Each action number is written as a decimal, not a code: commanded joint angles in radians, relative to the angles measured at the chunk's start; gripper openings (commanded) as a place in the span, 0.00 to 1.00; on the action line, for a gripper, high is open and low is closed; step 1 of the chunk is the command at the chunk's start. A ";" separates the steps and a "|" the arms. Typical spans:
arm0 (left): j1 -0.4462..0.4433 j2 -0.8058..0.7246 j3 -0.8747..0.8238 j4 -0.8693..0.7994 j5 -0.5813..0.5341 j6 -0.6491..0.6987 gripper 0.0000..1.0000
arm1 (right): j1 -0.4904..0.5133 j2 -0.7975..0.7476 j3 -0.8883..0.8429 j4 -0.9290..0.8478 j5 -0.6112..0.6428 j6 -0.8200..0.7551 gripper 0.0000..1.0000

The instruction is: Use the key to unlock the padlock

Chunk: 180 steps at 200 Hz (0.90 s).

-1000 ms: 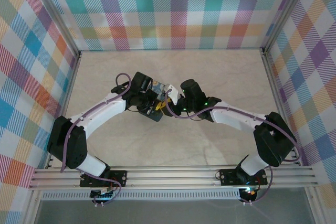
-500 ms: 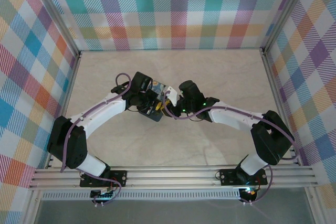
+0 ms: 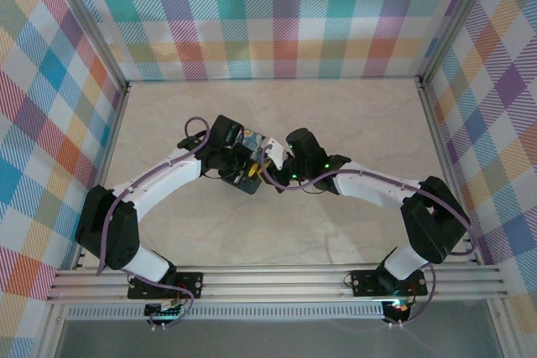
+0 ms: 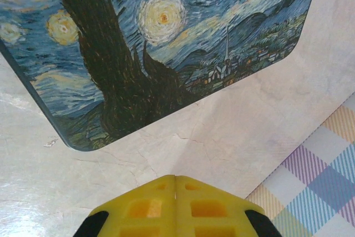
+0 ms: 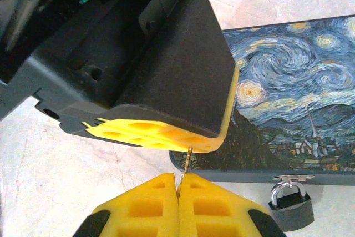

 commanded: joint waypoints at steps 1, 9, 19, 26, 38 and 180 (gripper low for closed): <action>-0.001 -0.008 0.015 -0.028 0.006 0.004 0.21 | -0.004 -0.002 0.016 -0.036 -0.072 0.053 0.00; 0.003 -0.010 0.015 -0.031 0.002 0.011 0.30 | -0.009 -0.002 0.016 -0.041 -0.092 0.064 0.00; 0.009 -0.016 0.017 -0.043 -0.008 0.021 0.35 | -0.021 -0.003 0.013 -0.042 -0.115 0.083 0.00; 0.015 -0.023 0.019 -0.051 -0.017 0.032 0.37 | -0.028 -0.007 0.009 -0.037 -0.135 0.100 0.00; 0.024 -0.035 0.019 -0.059 -0.035 0.060 0.40 | -0.048 -0.012 0.001 -0.029 -0.172 0.130 0.00; 0.060 -0.027 0.119 0.068 0.275 1.053 0.32 | -0.260 -0.092 -0.037 0.012 -0.558 0.411 0.00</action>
